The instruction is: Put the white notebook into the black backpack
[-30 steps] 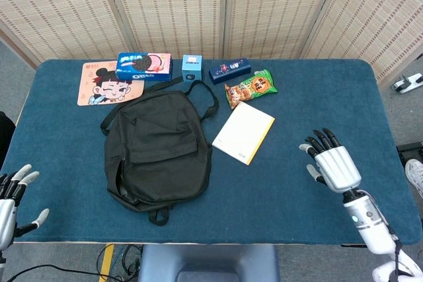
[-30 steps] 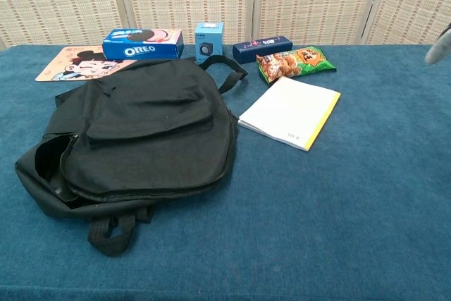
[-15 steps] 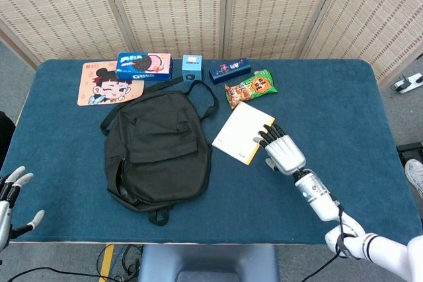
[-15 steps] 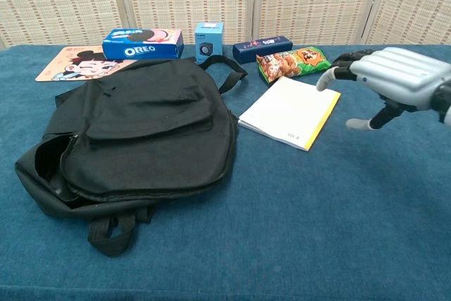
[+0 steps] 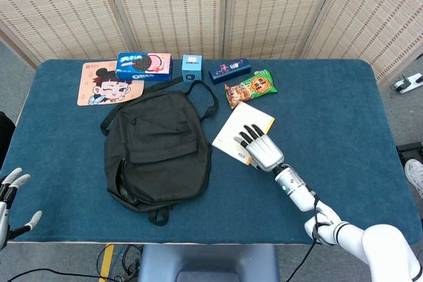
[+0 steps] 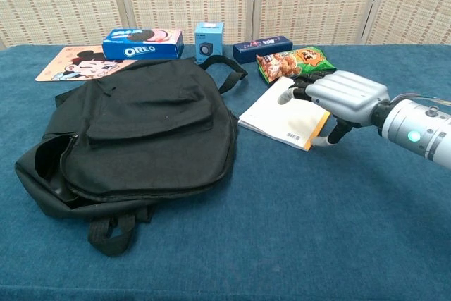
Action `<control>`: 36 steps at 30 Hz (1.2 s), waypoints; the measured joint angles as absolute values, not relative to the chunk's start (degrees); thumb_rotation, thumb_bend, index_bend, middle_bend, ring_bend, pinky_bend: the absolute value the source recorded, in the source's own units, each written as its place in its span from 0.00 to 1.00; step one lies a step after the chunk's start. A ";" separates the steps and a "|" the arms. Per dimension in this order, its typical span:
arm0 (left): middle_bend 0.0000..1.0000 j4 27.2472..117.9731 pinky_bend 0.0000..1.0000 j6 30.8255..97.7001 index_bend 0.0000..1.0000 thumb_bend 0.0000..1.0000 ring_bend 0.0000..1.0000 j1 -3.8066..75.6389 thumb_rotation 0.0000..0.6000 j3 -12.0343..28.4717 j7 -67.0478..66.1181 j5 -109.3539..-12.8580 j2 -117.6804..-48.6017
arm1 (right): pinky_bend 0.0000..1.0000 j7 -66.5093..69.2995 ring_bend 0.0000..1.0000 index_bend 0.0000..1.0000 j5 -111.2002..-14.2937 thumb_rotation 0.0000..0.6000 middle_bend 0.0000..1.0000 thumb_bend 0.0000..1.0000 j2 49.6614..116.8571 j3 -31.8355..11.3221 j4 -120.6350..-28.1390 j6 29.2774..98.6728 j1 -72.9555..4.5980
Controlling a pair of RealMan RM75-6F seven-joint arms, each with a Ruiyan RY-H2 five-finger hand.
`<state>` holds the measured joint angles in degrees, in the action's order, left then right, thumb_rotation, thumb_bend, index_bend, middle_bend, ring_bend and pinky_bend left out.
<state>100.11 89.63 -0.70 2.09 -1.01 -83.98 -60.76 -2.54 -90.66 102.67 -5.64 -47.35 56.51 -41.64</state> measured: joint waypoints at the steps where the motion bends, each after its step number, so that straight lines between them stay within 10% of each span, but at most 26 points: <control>1: 0.09 100.08 0.03 89.62 0.21 0.25 0.09 -0.69 1.00 2.10 -0.98 -84.01 -60.79 | 0.08 -2.26 0.04 0.17 -90.65 1.00 0.16 0.21 102.98 -5.50 -46.89 56.46 -41.76; 36: 0.09 99.42 0.03 88.28 0.21 0.25 0.09 0.02 1.00 2.60 -0.81 -83.33 -61.02 | 0.08 1.30 0.04 0.17 -89.74 1.00 0.16 0.21 106.43 -2.88 -40.25 55.83 -43.51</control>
